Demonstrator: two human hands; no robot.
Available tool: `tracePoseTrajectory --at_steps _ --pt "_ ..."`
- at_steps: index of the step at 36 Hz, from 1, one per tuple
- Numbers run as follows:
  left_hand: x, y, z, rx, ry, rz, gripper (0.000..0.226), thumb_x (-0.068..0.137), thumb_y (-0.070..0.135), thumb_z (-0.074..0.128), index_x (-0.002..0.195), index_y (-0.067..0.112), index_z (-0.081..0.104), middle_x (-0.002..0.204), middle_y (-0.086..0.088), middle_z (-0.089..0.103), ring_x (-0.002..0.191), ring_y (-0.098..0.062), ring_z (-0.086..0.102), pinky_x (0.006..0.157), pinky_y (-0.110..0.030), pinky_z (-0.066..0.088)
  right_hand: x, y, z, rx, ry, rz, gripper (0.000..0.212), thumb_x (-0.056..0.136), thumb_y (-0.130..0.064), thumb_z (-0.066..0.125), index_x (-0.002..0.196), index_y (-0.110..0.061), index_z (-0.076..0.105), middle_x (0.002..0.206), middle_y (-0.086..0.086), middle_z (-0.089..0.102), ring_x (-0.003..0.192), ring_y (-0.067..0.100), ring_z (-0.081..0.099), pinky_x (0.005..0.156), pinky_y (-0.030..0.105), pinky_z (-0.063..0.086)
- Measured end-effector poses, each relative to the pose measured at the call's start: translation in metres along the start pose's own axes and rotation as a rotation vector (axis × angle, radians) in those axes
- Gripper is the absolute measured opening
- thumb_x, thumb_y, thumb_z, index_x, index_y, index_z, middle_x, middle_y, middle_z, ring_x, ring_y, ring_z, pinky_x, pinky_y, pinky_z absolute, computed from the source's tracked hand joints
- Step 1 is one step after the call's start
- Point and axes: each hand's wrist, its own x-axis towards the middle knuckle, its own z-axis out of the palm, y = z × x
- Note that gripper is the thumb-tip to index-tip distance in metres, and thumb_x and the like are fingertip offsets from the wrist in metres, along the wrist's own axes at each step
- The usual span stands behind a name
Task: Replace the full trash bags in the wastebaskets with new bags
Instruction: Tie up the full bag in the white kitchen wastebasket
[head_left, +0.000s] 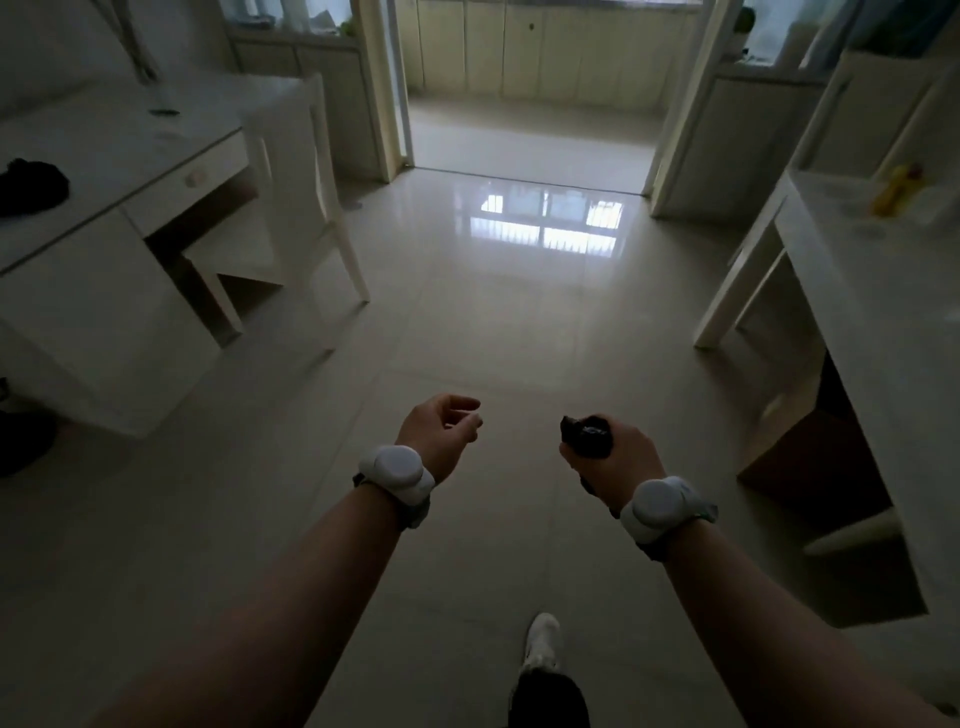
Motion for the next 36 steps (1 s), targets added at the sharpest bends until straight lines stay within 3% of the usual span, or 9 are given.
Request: tracePoseTrajectory --at_steps 4,6,11,15,18,22,27,31,36 --pt "0.076 0.023 0.006 0.028 0.071 0.010 0.017 0.088 0.016 0.062 0.103 0.012 0.067 0.094 -0.010 0.068 0.084 -0.020 0.066 0.076 -0.028 0.052 0.083 -0.008 -0.021 -0.031 -0.003 -0.029 0.016 0.081 -0.029 0.070 0.079 -0.017 0.059 0.064 0.000 0.057 0.051 0.011 0.053 0.043 0.009 0.032" --pt "0.096 0.031 0.006 0.082 0.089 0.019 0.015 0.086 0.018 0.064 0.098 0.010 0.069 0.088 -0.006 0.068 0.084 -0.020 0.066 0.077 -0.028 0.052 0.108 -0.012 -0.026 -0.034 0.000 -0.033 0.017 0.080 -0.031 0.070 0.080 -0.017 0.060 0.066 0.002 0.058 0.058 0.018 0.055 0.053 0.020 0.036" --pt "0.178 0.052 -0.004 0.070 0.166 -0.017 0.015 0.086 0.023 0.065 0.089 0.009 0.069 0.081 -0.002 0.066 0.075 -0.013 0.061 0.072 -0.024 0.047 0.212 -0.032 -0.033 -0.028 -0.026 -0.067 0.016 0.079 -0.029 0.072 0.084 -0.016 0.063 0.070 0.002 0.060 0.067 0.023 0.059 0.061 0.023 0.038" --pt "0.230 0.050 -0.012 -0.166 0.168 -0.085 0.026 0.098 0.021 0.045 0.098 0.007 0.066 0.089 -0.007 0.068 0.077 -0.009 0.063 0.070 -0.016 0.049 0.267 -0.049 -0.021 -0.008 -0.065 -0.085 0.017 0.080 -0.026 0.072 0.089 -0.015 0.063 0.074 0.002 0.060 0.068 0.022 0.057 0.063 0.023 0.039" --pt "0.275 0.047 -0.022 -0.323 0.171 -0.164 0.029 0.101 0.020 0.035 0.101 0.009 0.062 0.092 -0.008 0.067 0.080 -0.015 0.063 0.075 -0.024 0.048 0.309 -0.059 -0.009 -0.030 -0.092 -0.098 0.015 0.080 -0.026 0.071 0.084 -0.019 0.059 0.070 0.001 0.058 0.063 0.020 0.056 0.059 0.020 0.036" --pt "0.363 0.042 -0.040 -0.333 0.136 -0.144 0.031 0.101 0.018 0.034 0.108 0.006 0.061 0.095 -0.010 0.067 0.084 -0.019 0.063 0.075 -0.025 0.047 0.390 -0.079 0.010 -0.038 -0.054 -0.073 0.015 0.079 -0.028 0.072 0.082 -0.021 0.059 0.066 0.000 0.059 0.058 0.021 0.058 0.052 0.020 0.041" --pt "0.440 0.049 -0.061 -0.302 0.098 -0.079 0.029 0.100 0.014 0.037 0.113 0.001 0.060 0.099 -0.015 0.067 0.082 -0.017 0.062 0.062 -0.008 0.048 0.456 -0.101 0.014 0.014 -0.027 -0.047 0.015 0.078 -0.029 0.073 0.081 -0.020 0.061 0.065 0.002 0.060 0.054 0.022 0.057 0.054 0.025 0.044" --pt "0.516 0.065 -0.075 -0.256 0.029 -0.037 0.027 0.098 0.010 0.041 0.119 0.007 0.057 0.101 -0.011 0.067 0.089 -0.019 0.062 0.074 -0.024 0.049 0.515 -0.115 0.006 0.051 0.035 -0.002 0.015 0.078 -0.027 0.073 0.082 -0.021 0.060 0.067 0.001 0.060 0.057 0.021 0.056 0.057 0.026 0.044" --pt "0.605 0.080 -0.066 -0.155 -0.025 0.024 0.028 0.089 0.011 0.057 0.117 0.017 0.057 0.105 -0.010 0.066 0.091 -0.020 0.063 0.075 -0.029 0.050 0.580 -0.109 -0.002 0.096 0.105 0.075 0.015 0.077 -0.027 0.073 0.081 -0.022 0.060 0.069 0.003 0.061 0.060 0.024 0.059 0.058 0.030 0.048"
